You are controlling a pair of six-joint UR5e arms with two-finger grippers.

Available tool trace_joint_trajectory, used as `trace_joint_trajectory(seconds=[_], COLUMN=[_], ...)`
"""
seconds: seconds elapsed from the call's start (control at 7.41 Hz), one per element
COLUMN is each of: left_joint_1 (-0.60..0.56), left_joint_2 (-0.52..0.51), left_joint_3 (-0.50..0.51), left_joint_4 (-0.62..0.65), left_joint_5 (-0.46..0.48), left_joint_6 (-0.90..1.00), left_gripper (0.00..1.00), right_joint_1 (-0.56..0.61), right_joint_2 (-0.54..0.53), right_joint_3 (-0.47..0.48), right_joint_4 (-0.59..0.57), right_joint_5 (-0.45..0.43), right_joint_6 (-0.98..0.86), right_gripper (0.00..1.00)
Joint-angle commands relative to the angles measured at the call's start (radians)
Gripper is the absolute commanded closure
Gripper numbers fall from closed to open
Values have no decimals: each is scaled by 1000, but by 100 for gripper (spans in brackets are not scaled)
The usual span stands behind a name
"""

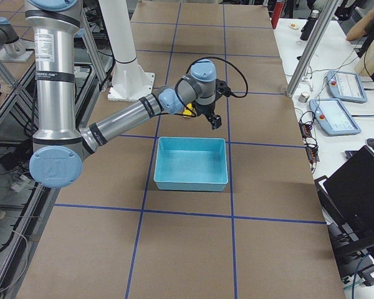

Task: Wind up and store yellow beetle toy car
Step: 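Reach the right gripper over the stopped yellow car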

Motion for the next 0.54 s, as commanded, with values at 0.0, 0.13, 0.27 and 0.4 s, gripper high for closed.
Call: trace_joint_trajectory(seconds=[0.0,0.13,0.27,0.4], left_joint_1=[-21,-21,-22,-39], left_joint_2=[16,16,18,18], left_joint_3=[-8,-2,-5,1], left_joint_4=[3,6,6,6], left_joint_5=[4,-2,4,10], left_joint_6=[0,0,-6,-6], left_gripper=[0,0,0,0], right_joint_1=[-272,-329,-352,-380], right_joint_2=[87,127,192,265], right_joint_3=[24,1,-54,-120], right_joint_4=[0,0,2,3], right_joint_5=[-181,-209,-218,-221], right_joint_6=[-54,-74,-149,-158], right_gripper=[0,0,0,0])
